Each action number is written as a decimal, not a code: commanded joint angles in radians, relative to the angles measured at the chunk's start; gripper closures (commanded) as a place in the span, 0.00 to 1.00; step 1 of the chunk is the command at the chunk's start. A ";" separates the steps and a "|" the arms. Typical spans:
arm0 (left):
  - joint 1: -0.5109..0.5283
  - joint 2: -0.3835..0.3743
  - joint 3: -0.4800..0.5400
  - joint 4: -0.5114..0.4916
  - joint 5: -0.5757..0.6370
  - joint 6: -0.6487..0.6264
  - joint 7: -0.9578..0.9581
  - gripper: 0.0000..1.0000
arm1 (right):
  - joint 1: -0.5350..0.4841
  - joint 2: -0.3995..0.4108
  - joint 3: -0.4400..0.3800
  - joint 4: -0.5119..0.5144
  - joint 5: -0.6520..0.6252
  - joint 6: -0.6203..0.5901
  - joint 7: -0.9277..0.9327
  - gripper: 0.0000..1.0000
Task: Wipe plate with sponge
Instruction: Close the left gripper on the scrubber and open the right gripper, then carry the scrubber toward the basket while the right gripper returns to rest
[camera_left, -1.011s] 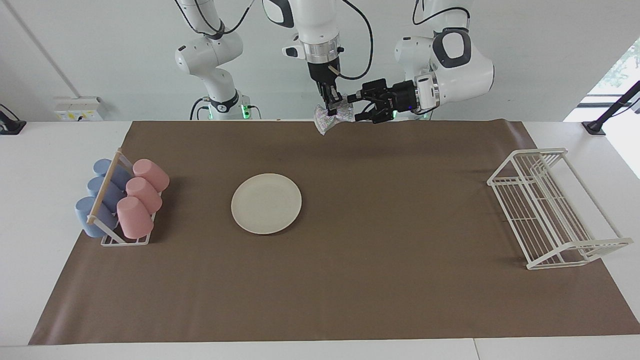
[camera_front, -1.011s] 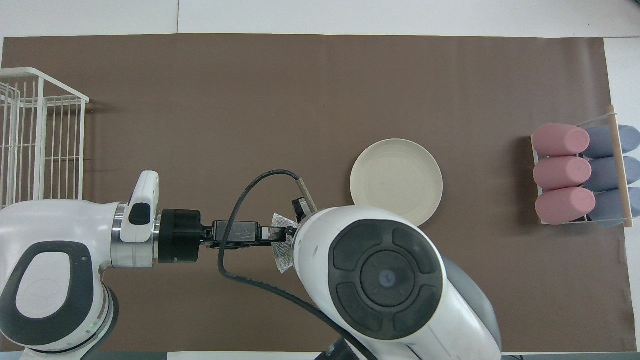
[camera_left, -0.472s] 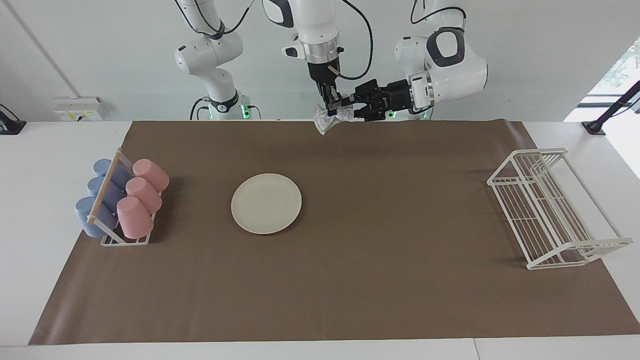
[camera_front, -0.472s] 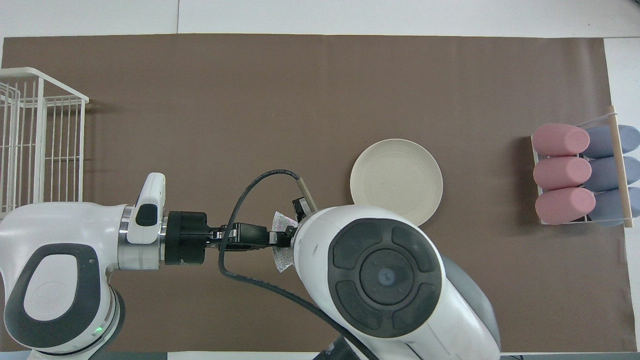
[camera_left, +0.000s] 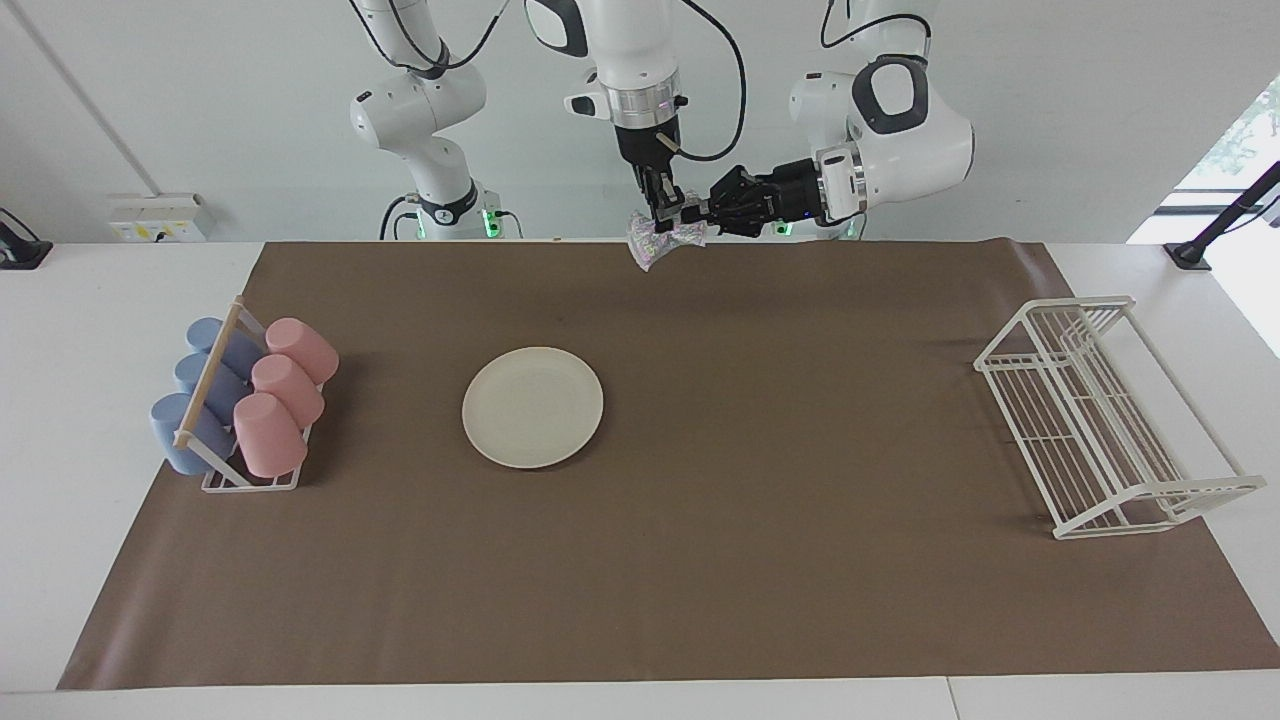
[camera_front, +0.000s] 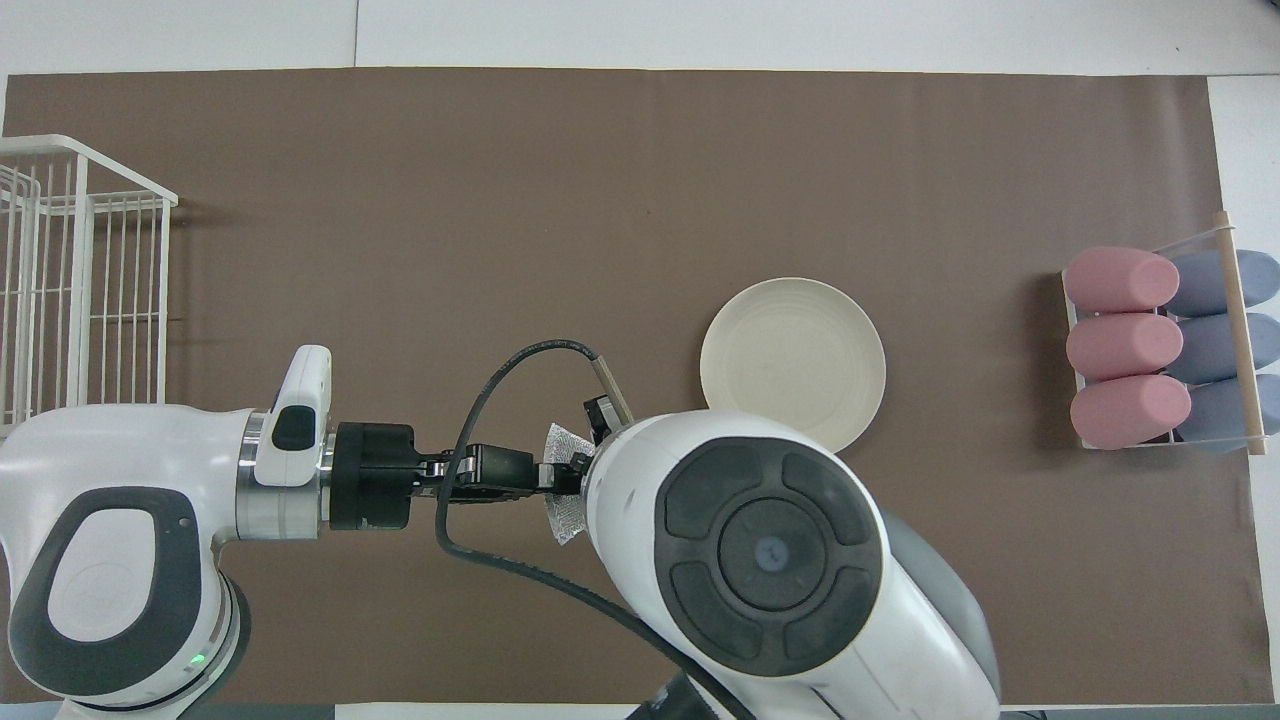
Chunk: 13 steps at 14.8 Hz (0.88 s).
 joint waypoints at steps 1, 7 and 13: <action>-0.017 -0.011 0.015 -0.017 -0.013 0.018 -0.012 1.00 | -0.012 -0.039 0.009 -0.043 -0.023 -0.022 -0.087 0.00; -0.006 -0.011 0.018 -0.018 -0.009 0.021 -0.016 1.00 | -0.182 -0.086 0.002 -0.082 -0.023 -0.072 -0.763 0.00; 0.057 0.001 0.020 -0.014 0.163 0.023 -0.098 1.00 | -0.437 -0.097 0.002 -0.082 -0.023 -0.098 -1.375 0.00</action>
